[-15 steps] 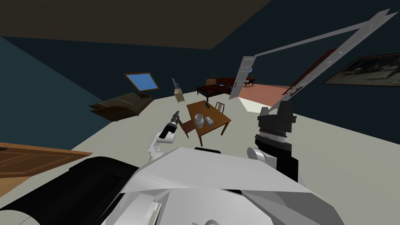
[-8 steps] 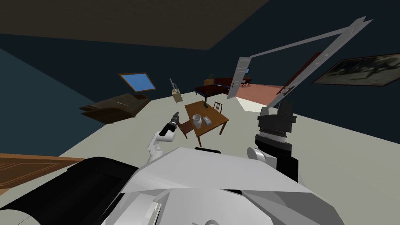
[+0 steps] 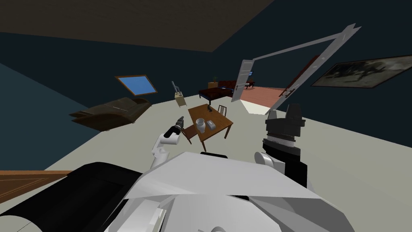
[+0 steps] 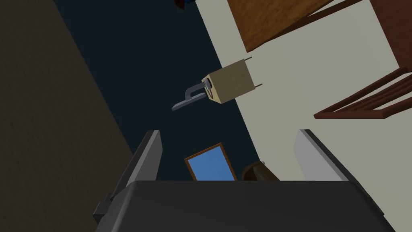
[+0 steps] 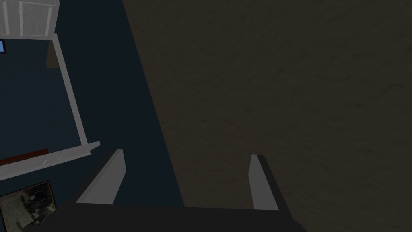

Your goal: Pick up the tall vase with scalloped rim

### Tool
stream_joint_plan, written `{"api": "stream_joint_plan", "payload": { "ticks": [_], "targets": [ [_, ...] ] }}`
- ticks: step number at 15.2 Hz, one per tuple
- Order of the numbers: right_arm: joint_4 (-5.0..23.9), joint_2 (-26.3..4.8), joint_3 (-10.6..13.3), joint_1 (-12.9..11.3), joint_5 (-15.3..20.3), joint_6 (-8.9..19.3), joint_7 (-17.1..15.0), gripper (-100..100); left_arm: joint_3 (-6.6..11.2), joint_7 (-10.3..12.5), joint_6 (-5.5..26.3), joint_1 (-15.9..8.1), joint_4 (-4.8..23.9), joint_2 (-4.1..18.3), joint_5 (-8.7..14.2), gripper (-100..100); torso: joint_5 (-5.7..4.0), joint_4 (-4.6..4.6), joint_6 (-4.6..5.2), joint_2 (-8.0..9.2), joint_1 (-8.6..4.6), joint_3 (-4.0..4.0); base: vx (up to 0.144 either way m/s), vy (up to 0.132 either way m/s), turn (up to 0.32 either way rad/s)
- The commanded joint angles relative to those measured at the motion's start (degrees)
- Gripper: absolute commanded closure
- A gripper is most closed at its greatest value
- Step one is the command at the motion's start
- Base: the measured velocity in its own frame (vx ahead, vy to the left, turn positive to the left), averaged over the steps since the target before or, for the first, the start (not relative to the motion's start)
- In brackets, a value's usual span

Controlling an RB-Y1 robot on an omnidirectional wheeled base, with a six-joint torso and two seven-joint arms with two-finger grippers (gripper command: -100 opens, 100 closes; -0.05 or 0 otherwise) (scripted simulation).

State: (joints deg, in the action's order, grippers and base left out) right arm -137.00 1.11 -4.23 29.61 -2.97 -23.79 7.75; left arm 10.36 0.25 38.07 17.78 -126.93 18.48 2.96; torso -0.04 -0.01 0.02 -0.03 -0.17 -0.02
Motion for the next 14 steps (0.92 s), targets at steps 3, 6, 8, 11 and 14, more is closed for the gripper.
{"api": "stream_joint_plan", "payload": {
  "ticks": [3, 6, 8, 11, 14],
  "targets": [
    [0.0, 0.0, 0.0, 0.01, 0.0, 0.0, 0.0, 0, 0.8, -0.46, 4.82, -1.14, 0.17, 0.35, 0.78, -100, 0.01, 0.0, -0.04, 0.01, 0.06, 0.0, 0.013, -0.023, -0.041],
    [0.0, 0.0, 0.0, 0.0, 0.0, 0.0, 0.0, 0, 1.45, -0.78, 8.36, -2.03, 0.3, 0.65, 1.43, -100, 0.01, 0.0, -0.02, -0.01, 0.04, -0.01, 0.016, -0.034, -0.099],
    [0.0, 0.0, 0.0, 0.0, 0.0, 0.0, 0.0, 0, 1.45, -0.78, 11.01, -2.03, 0.3, 0.65, 1.43, -100, -0.01, 0.0, -0.01, -0.02, -0.03, -0.01, 0.019, -0.043, -0.066],
    [0.0, 0.0, 0.0, 0.0, 0.0, 0.0, 0.0, 0, 2.09, -1.09, 14.22, -2.92, 0.43, 0.92, 2.08, -100, 0.01, 0.0, 0.0, 0.0, 0.04, 0.0, 0.011, -0.021, -0.056],
    [0.0, 0.0, -0.01, 0.0, 0.0, 0.0, 0.0, 0, 2.72, -1.39, 17.26, -3.79, 0.56, 1.15, 2.71, -100, 0.03, 0.01, -0.03, 0.06, 0.12, 0.03, -0.003, -0.007, -0.009]
  ]
}}
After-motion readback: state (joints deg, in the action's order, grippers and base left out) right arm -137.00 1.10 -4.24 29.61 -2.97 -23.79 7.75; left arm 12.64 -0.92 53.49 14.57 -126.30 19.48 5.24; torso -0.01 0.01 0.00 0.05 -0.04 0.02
